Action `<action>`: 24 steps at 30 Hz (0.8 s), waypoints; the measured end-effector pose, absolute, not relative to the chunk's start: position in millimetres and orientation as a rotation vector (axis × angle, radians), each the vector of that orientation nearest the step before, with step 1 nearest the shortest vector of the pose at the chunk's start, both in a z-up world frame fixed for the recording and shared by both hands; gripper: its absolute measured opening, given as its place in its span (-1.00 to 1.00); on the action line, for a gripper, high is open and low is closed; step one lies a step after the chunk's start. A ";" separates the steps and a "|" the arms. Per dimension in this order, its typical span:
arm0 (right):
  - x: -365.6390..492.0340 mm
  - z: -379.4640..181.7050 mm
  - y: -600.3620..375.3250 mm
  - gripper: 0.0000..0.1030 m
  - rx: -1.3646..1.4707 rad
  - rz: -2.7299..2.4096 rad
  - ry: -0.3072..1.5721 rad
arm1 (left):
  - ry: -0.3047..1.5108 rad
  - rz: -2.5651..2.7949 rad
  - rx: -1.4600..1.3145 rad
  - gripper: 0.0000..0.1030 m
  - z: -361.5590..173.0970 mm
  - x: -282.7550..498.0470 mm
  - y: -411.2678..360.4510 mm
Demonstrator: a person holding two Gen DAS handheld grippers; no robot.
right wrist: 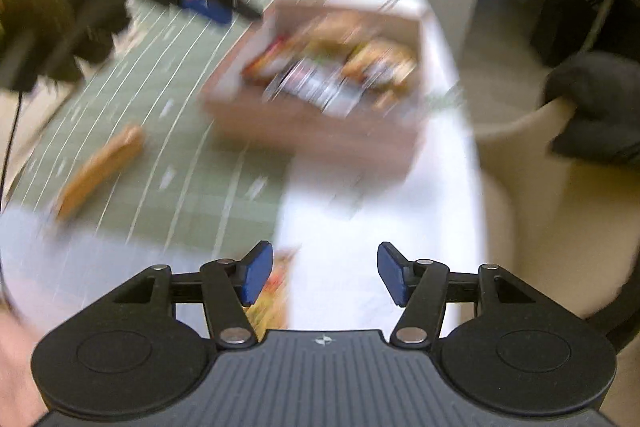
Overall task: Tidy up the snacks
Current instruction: 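Move the left tool to the long biscuit stick while the right tool approaches the yellow rice cracker packet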
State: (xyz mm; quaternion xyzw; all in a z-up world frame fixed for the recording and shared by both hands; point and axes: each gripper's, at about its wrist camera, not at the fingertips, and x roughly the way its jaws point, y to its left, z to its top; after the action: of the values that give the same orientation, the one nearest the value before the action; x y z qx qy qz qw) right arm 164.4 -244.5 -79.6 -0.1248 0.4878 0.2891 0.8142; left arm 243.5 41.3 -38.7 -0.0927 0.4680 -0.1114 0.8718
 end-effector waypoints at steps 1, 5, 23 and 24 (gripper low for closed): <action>156.6 -88.5 -240.9 0.15 -0.281 0.640 1.073 | 0.986 -0.225 -0.162 0.01 -39.9 228.4 46.9; 142.1 -119.3 -224.6 0.15 -0.315 0.651 1.162 | 1.057 -0.172 -0.093 0.01 -55.2 173.0 67.4; 144.6 -126.6 -144.6 0.10 -0.380 0.686 1.145 | 1.155 -0.054 -0.114 0.01 -98.8 92.7 78.2; 144.6 -126.9 -147.8 0.16 -0.366 0.673 1.150 | 1.153 -0.046 -0.127 0.01 -100.3 96.0 79.0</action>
State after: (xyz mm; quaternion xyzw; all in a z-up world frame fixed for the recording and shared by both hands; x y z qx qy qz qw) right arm 144.6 -147.8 -126.9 -0.1690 0.5304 0.3103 0.7706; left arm 96.0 79.0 -100.3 -0.0598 0.5448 -0.0218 0.8361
